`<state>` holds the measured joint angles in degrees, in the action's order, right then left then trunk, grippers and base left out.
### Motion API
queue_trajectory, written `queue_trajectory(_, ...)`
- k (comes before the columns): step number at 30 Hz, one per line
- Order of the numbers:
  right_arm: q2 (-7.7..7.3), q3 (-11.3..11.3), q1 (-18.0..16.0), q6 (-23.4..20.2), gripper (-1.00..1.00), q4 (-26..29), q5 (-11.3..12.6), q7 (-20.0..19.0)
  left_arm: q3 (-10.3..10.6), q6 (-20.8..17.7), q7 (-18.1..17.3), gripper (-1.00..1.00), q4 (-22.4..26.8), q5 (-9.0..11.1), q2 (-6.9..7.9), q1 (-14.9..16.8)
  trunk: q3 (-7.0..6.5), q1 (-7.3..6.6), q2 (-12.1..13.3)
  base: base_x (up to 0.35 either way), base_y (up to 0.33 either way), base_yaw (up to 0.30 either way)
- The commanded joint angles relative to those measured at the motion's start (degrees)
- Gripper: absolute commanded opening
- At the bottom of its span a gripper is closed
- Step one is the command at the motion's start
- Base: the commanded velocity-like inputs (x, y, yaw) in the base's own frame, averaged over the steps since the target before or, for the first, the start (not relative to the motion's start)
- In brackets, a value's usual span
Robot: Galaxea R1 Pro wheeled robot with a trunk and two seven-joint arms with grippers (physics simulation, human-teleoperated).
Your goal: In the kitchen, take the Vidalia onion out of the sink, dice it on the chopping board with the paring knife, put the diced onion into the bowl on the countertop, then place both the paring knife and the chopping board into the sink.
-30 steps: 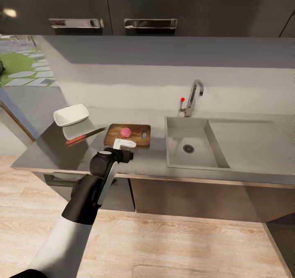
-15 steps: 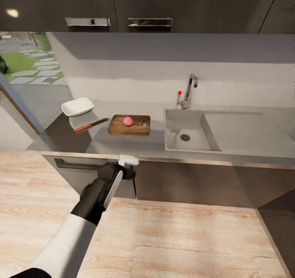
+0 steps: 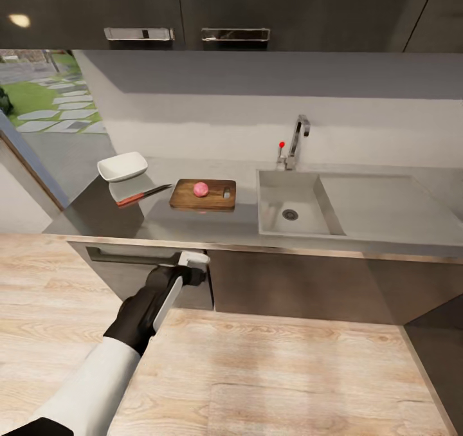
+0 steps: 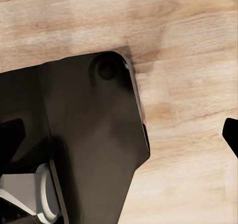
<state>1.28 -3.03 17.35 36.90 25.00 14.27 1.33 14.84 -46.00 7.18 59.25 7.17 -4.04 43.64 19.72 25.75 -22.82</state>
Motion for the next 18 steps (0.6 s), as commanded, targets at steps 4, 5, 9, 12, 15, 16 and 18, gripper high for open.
queue_trajectory(4, -0.11, -0.31, 0.03, 0.07, 1.0, 0.71, 0.42, 0.43, 0.16, 0.96, -0.34, 1.0, 1.66, 2.59, 1.96, -0.17, 0.09, 0.04, -0.1, 0.0, 0.0, 0.0)
queue_trajectory(5, -0.13, -0.31, 0.03, 0.06, 1.0, 0.91, 0.42, 0.48, 0.17, 1.52, -0.39, 1.0, 1.83, 2.87, 2.26, -0.21, 0.09, 0.04, -0.1, 0.0, 0.0, 0.0)
queue_trajectory(9, -0.23, -0.31, 0.04, -0.89, 1.0, 2.39, 0.41, 0.64, 0.2, 5.56, -0.54, 1.0, 2.35, 4.0, 3.73, -0.81, 0.09, 0.04, -0.1, 0.0, 0.0, 0.0)
queue_trajectory(12, -0.28, -0.31, 0.03, -3.15, 1.0, 3.68, 0.36, 0.62, 0.21, 7.03, -0.57, 1.0, 2.51, 4.26, 4.42, -1.71, 0.09, 0.04, -0.1, 0.0, 0.0, 0.0)
queue_trajectory(15, -0.33, -0.31, 0.03, -6.26, 1.0, 5.42, 0.33, 0.61, 0.23, 8.27, -0.58, 1.0, 2.59, 4.38, 4.76, -3.18, 0.09, 0.04, -0.1, 0.0, 0.0, 0.0)
queue_trajectory(16, -0.35, -0.31, 0.02, -6.67, 1.0, 5.72, 0.33, 0.61, 0.24, 8.66, -0.59, 1.0, 2.59, 4.39, 4.79, -3.5, 0.09, 0.04, -0.1, 0.0, 0.0, 0.0)
queue_trajectory(18, -0.37, -0.31, 0.03, -7.5, 1.0, 6.49, 0.32, 0.61, 0.24, 10.34, -0.59, 1.0, 2.58, 4.41, 4.96, -4.59, 0.09, 0.04, -0.1, 0.0, 0.0, 0.0)
